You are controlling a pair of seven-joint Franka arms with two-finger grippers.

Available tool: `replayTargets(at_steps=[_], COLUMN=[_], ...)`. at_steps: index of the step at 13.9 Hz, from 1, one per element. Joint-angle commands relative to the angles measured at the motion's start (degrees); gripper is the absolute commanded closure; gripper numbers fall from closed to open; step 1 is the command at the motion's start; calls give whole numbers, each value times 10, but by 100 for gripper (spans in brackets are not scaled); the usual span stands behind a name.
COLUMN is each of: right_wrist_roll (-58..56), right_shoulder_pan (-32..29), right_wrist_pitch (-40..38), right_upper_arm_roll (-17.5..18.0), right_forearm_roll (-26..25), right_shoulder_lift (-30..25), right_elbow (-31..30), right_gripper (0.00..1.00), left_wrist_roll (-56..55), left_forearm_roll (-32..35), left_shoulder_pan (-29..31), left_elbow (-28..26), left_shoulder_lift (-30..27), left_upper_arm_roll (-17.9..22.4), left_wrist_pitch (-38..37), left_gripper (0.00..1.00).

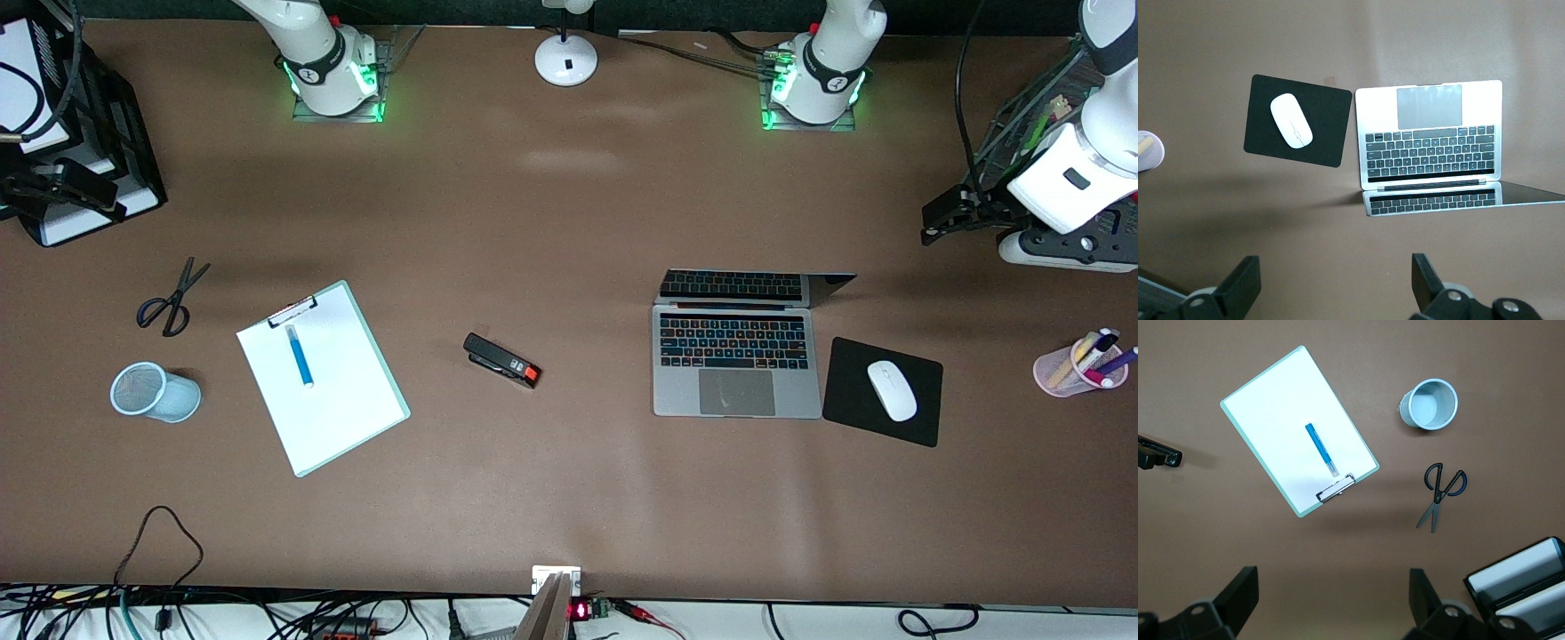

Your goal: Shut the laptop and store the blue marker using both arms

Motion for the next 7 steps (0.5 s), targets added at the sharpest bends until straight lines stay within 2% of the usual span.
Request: replayTargets(at_steps=[1,7], right_wrist_roll=[-7,-7], right_shoulder_pan=[3,6], right_wrist_pitch=[-7,-6], right_upper_arm_roll=[0,1], right_forearm_roll=[-3,-3], right_shoulder_lift=[-14,7], right_elbow=[-10,-9], right_gripper=[0,0], left_wrist_roll=[7,6], left_forearm_roll=[9,7], left_shoulder_pan=[2,3], left_elbow=[4,4], left_shoulder_lift=[-4,-3], left_upper_arm_roll=[-2,-1], left_wrist_pitch=[-7,-7], left_gripper=[0,0])
